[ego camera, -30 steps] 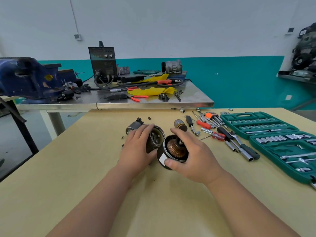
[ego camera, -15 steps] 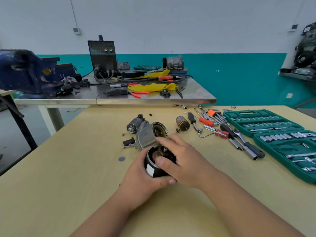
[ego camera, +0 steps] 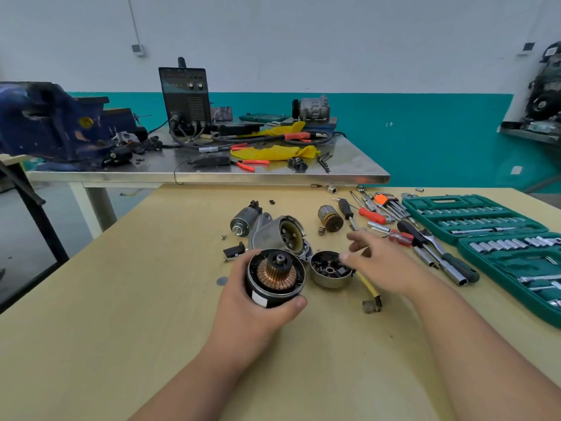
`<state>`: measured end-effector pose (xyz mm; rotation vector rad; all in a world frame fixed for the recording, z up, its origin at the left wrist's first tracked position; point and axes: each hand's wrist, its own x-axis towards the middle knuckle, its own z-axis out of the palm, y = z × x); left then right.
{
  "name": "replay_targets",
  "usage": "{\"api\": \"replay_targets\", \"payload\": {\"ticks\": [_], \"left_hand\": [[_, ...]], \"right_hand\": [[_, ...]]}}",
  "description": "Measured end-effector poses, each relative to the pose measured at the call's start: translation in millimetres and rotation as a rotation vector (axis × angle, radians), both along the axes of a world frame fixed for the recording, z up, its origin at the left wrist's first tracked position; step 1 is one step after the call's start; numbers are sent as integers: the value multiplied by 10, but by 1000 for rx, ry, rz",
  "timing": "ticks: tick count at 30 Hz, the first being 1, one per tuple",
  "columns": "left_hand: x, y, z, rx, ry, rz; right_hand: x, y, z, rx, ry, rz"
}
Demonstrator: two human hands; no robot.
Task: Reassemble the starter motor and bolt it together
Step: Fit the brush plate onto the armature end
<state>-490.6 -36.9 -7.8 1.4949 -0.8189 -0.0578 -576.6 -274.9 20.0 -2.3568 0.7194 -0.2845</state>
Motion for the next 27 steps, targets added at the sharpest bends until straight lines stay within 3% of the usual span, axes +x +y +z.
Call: {"api": "replay_targets", "payload": {"ticks": [6,16,27], "left_hand": [[-71,-10,-7,81,-64,-51],[-125,-25,-73,282,-149,-145],[-146,-11,-71,348,-187,-169]], "right_hand": [[176,188,-123,-99,229,51],[99,169,-178,-128,98,-9],[54,163,-178,-160,70,2]]}}
